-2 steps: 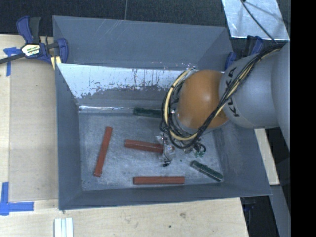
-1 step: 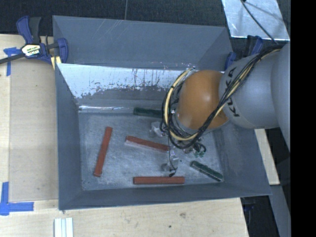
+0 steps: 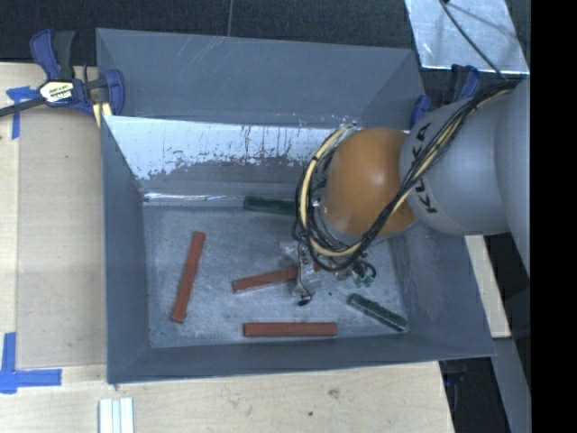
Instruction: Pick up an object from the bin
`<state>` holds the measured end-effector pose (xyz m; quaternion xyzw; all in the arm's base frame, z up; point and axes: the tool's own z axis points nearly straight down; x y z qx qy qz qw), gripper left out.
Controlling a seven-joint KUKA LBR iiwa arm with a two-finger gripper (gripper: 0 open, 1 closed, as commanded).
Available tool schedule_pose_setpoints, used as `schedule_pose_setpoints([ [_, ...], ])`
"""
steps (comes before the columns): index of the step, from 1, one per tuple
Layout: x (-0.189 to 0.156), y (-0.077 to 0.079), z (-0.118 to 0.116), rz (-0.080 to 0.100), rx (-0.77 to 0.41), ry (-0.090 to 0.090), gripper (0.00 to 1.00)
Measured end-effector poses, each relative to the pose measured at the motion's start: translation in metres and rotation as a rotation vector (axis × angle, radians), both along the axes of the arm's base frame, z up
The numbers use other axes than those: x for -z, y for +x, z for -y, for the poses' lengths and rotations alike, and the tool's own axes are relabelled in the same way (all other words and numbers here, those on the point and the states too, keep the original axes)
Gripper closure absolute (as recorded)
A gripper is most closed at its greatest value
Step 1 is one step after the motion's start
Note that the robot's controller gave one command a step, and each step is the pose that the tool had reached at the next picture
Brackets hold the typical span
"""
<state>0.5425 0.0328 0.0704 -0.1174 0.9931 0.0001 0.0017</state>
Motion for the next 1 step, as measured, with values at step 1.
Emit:
schedule_pose_setpoints([
  [1, -0.1418, -0.001, -0.0141, 0.003, -0.143, -0.001, 1.0],
])
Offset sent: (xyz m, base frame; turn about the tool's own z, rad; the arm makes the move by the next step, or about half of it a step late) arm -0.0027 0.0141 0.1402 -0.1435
